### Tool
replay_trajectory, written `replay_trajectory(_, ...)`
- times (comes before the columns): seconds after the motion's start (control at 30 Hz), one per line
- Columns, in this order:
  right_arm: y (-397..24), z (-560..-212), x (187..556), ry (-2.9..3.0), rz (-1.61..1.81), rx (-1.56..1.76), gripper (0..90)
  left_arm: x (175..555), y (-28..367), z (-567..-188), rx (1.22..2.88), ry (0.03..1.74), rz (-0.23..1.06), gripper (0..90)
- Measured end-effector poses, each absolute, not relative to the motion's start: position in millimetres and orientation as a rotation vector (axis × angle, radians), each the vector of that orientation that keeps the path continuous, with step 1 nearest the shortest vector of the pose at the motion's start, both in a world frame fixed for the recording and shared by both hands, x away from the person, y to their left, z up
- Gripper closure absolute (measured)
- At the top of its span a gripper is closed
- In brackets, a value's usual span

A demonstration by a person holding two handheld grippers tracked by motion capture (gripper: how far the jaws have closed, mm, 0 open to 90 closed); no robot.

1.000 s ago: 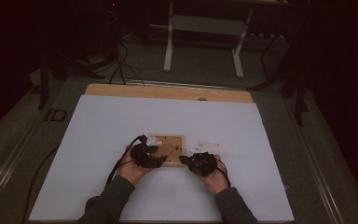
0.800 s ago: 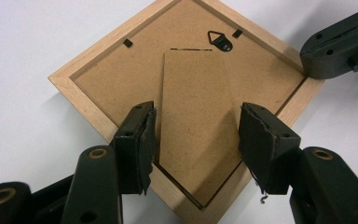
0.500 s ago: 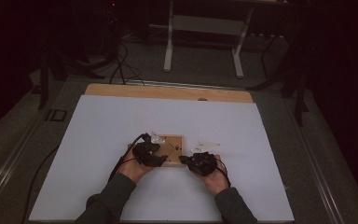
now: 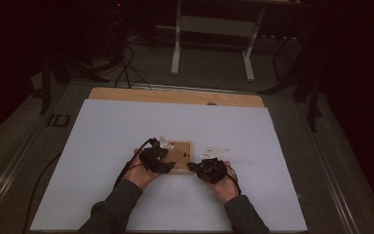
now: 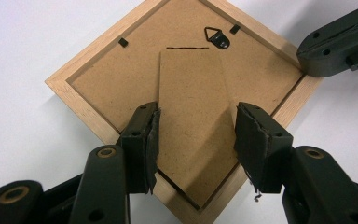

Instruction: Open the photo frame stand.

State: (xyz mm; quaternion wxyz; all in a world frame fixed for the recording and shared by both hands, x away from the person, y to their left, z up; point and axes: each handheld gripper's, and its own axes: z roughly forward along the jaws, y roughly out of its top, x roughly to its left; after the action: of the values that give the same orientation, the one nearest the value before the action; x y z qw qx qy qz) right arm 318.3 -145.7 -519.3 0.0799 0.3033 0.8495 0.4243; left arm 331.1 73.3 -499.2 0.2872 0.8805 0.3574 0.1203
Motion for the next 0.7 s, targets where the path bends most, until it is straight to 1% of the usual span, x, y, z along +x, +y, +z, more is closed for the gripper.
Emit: replay_trajectory(0.7,-145,-518,321,2.564,1.257,0.885,89.9,337,69,-475,2.315,0.953,0.337,51.3)
